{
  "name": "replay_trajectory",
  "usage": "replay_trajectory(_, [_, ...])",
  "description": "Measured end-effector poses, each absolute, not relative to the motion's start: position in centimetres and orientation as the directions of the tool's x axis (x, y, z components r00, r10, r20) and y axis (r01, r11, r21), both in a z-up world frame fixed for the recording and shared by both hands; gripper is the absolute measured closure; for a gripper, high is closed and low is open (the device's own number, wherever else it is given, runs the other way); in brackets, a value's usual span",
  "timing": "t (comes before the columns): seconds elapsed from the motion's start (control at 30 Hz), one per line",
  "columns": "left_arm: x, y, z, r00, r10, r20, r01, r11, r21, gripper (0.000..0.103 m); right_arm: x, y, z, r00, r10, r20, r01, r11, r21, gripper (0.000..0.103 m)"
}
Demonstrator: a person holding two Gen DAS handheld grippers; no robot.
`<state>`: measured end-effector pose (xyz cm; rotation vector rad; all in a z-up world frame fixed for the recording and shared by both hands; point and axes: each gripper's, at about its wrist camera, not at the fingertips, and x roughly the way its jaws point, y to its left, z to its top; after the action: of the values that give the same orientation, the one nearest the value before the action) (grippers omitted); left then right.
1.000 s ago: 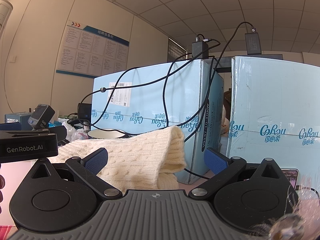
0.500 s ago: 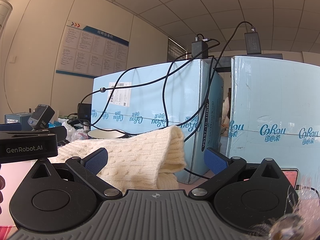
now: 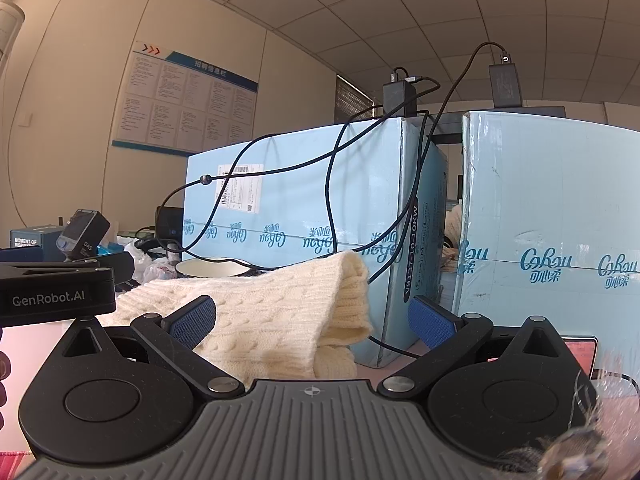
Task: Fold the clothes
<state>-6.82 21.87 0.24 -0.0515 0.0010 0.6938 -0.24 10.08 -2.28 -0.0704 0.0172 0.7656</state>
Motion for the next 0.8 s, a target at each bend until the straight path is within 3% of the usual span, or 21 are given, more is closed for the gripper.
replay_trajectory(0.8, [-6.84, 21.97, 0.17, 0.765, 0.644, -0.022, -0.644, 0.763, -0.052, 0.000, -0.15, 10.11, -2.24, 0.721, 0.692, -0.041, -0.693, 0.719, -0.056, 0.000])
